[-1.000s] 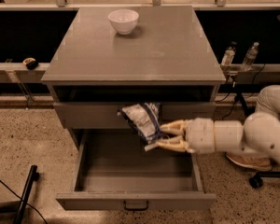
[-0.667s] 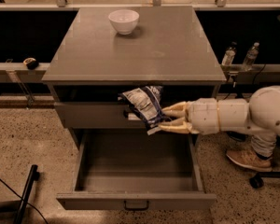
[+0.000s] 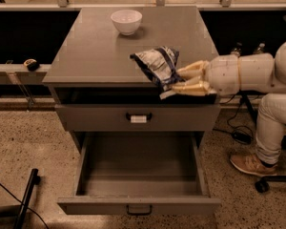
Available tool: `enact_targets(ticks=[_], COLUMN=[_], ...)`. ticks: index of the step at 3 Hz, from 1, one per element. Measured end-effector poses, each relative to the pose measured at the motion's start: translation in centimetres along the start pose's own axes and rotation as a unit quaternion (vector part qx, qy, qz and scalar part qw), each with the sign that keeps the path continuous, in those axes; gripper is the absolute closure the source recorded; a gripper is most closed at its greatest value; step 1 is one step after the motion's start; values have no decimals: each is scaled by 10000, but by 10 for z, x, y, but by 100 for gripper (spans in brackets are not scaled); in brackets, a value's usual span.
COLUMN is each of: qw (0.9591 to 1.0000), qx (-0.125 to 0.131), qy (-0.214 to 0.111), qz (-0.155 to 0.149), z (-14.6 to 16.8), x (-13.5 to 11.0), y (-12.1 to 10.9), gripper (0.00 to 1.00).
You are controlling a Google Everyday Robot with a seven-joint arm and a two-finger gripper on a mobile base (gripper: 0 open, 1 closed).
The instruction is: Pick blue chip bag from middle drawer and place on counter
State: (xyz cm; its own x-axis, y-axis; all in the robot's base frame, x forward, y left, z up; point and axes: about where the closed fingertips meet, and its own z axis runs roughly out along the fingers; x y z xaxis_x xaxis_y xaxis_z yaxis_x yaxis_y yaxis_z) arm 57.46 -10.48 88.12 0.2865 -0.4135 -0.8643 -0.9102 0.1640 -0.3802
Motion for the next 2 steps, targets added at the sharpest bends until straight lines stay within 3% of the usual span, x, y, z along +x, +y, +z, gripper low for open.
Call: enact_targets(ticks=[1,2], qw=[9992,9941], qx=[260,540], qy=[128,399], qz=[279,854], z=[-5,9], x=[-3,11], y=[-39,-77], gripper=[100,100])
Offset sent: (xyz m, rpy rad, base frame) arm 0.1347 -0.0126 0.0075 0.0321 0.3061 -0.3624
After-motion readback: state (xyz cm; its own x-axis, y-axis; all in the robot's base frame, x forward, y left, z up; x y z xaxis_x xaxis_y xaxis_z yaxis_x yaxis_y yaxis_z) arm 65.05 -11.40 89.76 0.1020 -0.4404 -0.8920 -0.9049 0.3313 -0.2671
